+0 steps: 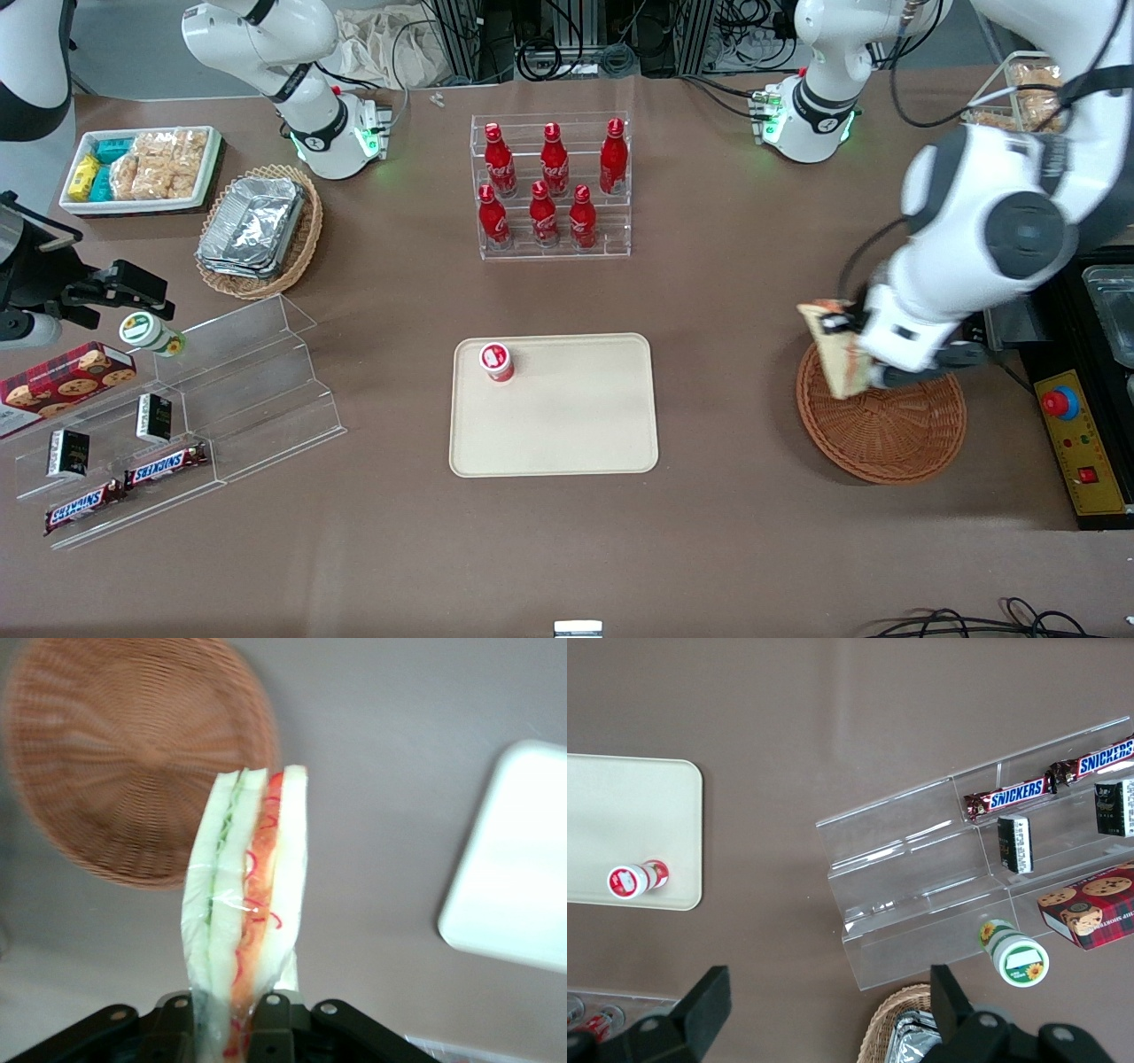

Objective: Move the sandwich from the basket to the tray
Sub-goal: 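Lift the sandwich out of the basket and carry it toward the tray, then lower the sandwich onto the cream tray and open the left gripper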

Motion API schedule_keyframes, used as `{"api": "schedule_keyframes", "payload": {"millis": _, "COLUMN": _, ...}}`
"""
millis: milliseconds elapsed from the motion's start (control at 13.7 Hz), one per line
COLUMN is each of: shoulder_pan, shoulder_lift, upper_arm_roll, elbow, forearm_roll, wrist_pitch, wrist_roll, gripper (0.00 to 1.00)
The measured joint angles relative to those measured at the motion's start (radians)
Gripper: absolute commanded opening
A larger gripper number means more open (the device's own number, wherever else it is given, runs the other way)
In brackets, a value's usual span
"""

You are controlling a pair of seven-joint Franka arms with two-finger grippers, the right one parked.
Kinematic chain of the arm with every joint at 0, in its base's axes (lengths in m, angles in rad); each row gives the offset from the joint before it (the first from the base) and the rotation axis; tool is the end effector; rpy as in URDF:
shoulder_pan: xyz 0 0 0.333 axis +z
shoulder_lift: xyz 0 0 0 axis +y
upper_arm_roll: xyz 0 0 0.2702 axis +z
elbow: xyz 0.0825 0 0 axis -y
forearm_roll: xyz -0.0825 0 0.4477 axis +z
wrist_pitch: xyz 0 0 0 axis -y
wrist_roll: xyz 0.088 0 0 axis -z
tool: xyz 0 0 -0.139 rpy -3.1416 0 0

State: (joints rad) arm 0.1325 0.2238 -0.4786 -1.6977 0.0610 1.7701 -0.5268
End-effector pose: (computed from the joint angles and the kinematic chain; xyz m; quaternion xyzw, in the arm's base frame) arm 0.6216 -0.2056 0.3664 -0.9942 -0.0840 0.0662 0.0066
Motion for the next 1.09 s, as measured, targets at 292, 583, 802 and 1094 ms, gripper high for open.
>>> {"api": "schedule_keyframes", "payload": {"millis": 292, "shoulder_pan": -0.068, "shoulder_lift": 0.054, "upper_arm_roll": -0.106, "elbow": -0.007, "forearm_roll": 0.018, "wrist_pitch": 0.131, "wrist_roll": 0.067, "gripper": 0.0}}
{"api": "schedule_keyframes", "payload": {"millis": 583, "shoulder_pan": -0.208, "shoulder_lift": 0.197, "upper_arm_roll": -0.108, "elbow": -0.012, "forearm_roll": 0.166, "wrist_pitch": 0.312, "wrist_roll": 0.017, "gripper": 0.0}}
{"api": "schedule_keyframes", "payload": {"millis": 802, "shoulder_pan": -0.257, "shoulder_lift": 0.35, "upper_arm_roll": -0.108, "elbow": 0.002, "forearm_roll": 0.33, "wrist_pitch": 0.414, "wrist_roll": -0.128, "gripper": 0.0}}
{"api": "schedule_keyframes", "payload": {"millis": 1094, "shoulder_pan": -0.298, "shoulder_lift": 0.559, "upper_arm_roll": -0.106, "elbow": 0.134, "forearm_roll": 0.443, "wrist_pitch": 0.437, "wrist_roll": -0.284, "gripper": 0.0}}
